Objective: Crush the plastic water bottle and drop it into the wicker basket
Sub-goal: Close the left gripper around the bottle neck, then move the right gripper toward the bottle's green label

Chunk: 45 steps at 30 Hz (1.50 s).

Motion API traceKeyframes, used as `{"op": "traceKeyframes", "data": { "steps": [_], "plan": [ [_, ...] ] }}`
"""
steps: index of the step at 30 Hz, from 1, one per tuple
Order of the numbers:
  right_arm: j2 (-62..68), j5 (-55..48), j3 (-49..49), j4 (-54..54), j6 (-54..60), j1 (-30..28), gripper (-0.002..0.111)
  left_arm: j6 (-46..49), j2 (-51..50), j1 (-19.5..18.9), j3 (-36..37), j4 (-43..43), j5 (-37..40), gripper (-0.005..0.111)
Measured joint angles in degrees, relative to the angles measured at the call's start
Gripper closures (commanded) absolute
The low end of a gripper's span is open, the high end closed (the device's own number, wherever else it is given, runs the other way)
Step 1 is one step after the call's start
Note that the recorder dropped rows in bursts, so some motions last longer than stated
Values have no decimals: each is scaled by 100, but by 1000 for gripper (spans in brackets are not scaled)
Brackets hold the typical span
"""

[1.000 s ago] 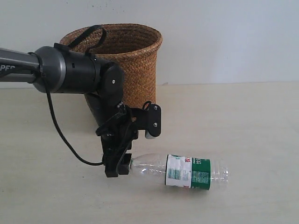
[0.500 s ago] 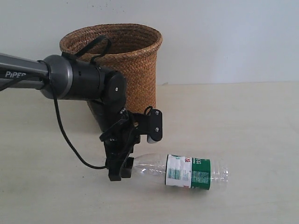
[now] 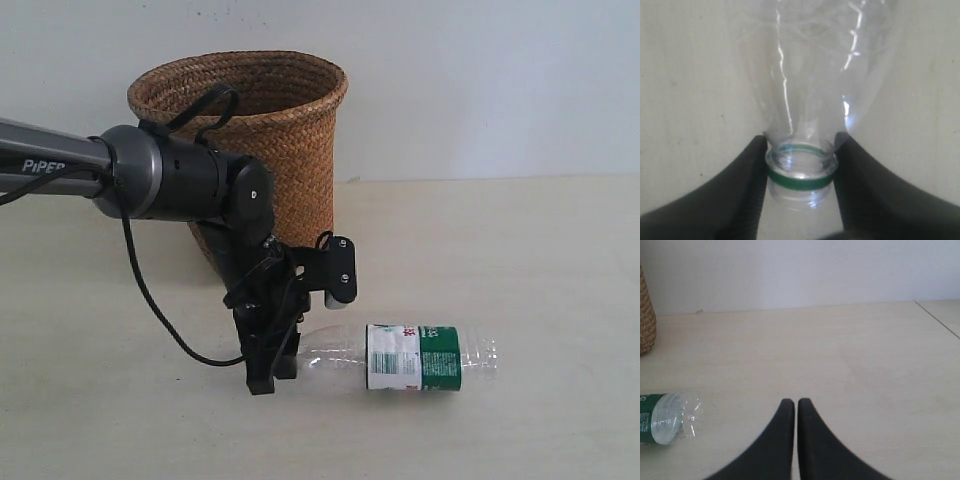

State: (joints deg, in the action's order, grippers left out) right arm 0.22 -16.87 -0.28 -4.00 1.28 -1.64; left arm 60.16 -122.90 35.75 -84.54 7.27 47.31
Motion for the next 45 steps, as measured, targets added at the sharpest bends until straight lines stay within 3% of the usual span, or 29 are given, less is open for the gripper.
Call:
{"op": "traceKeyframes", "data": {
  "steps": [20, 22, 25, 30, 36, 40, 45],
  "plan": [
    [0, 260, 0, -23, -25, 0, 108, -557, 0, 0, 0, -618, 470, 103],
    [0, 449, 0, -179, -252, 0, 108, -557, 0, 0, 0, -628, 470, 103],
    [0, 1497, 0, -952, -1571, 0, 108, -561, 0, 0, 0, -528, 440, 103],
    [0, 1584, -659, -992, -1500, 87, 108, -571, 0, 0, 0, -98, 263, 103],
    [1629, -35, -2534, -1062, -196, 889, 108, -554, 0, 0, 0, 220, 252, 103],
    [4189, -1757, -3925, -1542, 1221, 1833, 108, -554, 0, 0, 0, 258, 298, 103],
    [6766, -3158, -5521, -1634, 1793, 2194, 108, -554, 0, 0, 0, 267, 539, 103]
  ]
}}
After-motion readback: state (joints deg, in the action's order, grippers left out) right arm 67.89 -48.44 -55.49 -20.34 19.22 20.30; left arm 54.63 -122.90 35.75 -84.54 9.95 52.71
